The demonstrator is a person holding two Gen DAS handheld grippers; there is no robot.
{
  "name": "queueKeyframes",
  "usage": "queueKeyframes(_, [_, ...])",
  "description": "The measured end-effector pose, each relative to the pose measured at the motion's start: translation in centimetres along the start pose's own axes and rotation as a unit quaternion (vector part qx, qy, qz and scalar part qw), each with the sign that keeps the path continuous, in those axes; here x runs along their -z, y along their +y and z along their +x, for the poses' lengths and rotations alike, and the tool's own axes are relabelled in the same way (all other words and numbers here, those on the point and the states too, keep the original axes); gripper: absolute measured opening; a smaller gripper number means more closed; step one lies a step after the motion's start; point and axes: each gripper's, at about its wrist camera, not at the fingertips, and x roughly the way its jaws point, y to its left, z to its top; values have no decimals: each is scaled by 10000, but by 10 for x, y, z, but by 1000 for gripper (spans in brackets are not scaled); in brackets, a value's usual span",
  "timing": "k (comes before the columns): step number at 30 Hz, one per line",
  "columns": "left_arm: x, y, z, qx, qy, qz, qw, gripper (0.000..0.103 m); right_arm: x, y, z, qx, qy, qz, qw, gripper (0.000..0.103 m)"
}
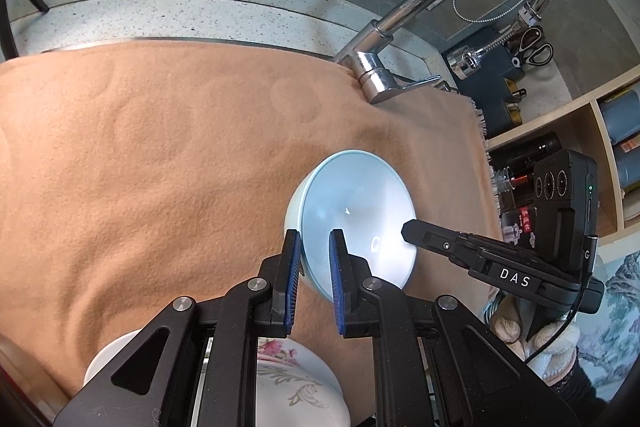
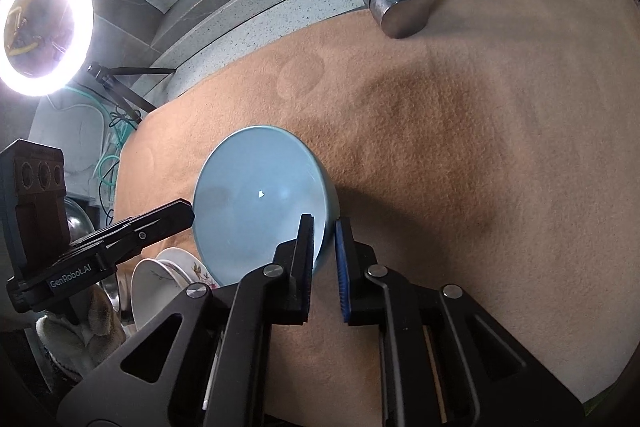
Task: Organize plates and bowls
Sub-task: 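Move the right tool to the light blue bowl and grasp its rim, then lift the light blue bowl and carry it over the steel bowls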
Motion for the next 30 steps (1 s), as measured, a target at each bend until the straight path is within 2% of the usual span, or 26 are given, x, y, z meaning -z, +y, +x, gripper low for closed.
queueKeyframes(12, [4, 2, -9, 28, -103, -40, 9999, 12, 2, 8, -6, 56, -102, -50, 9999, 10])
queueKeyframes(21, [10, 3, -38, -3, -447, -8, 9990, 12, 2, 31, -22, -26, -253, -270, 9993, 10])
queueKeyframes(30, [23, 14, -82, -64, -886, -69, 9960, 12, 7, 73, -35, -214, -383, -596, 9973, 10])
